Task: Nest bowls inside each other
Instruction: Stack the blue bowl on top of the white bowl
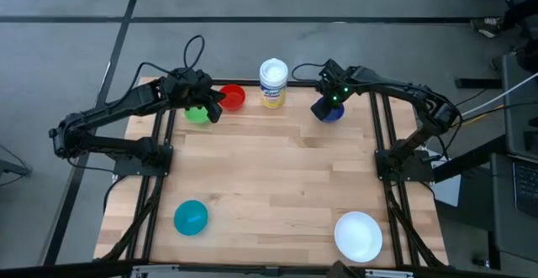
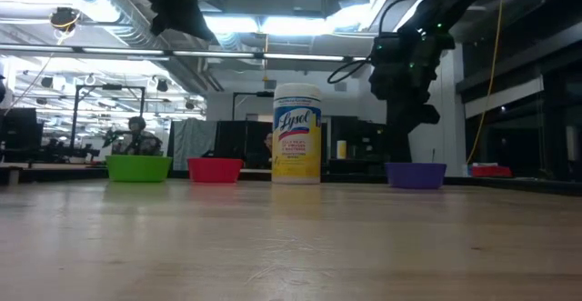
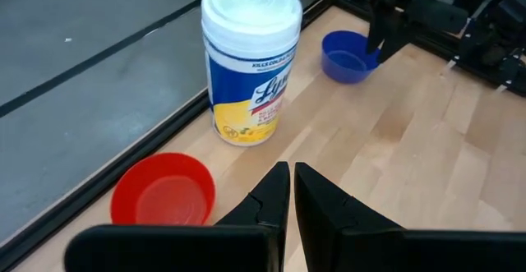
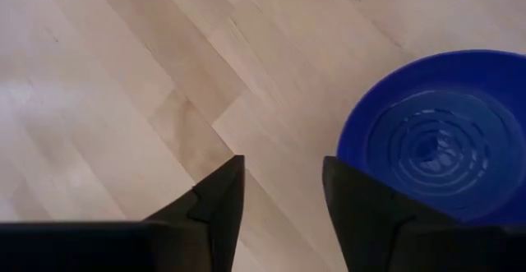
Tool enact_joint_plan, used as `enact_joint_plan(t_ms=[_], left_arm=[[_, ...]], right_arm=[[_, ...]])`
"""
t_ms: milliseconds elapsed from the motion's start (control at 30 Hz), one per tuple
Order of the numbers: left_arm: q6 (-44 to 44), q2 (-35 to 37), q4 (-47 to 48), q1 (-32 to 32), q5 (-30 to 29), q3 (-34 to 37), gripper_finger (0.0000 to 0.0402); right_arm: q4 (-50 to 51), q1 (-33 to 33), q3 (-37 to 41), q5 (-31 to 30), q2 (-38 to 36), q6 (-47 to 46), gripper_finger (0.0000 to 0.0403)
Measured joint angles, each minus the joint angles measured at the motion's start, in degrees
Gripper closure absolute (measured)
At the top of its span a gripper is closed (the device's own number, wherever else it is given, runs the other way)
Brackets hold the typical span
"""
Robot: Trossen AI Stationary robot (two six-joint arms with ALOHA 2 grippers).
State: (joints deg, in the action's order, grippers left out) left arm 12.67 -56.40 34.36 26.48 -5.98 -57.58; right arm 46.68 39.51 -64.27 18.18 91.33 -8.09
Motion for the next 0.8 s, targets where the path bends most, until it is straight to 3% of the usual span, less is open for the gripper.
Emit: enact_joint_plan(t_ms=[433,800], left_arm=[[-1.21,0.00,0.39,1.57,2.08,0.04,0.0384],[-1.48,0.00,0.47,1.59,2.93,0.07,0.0384]], right_arm=[[-1.36,-0.68,0.00,-3.44,2.31,-3.64,0.0225],[-3.89,-2.60,0.00,-3.82,6.03,-7.33,0.0244]])
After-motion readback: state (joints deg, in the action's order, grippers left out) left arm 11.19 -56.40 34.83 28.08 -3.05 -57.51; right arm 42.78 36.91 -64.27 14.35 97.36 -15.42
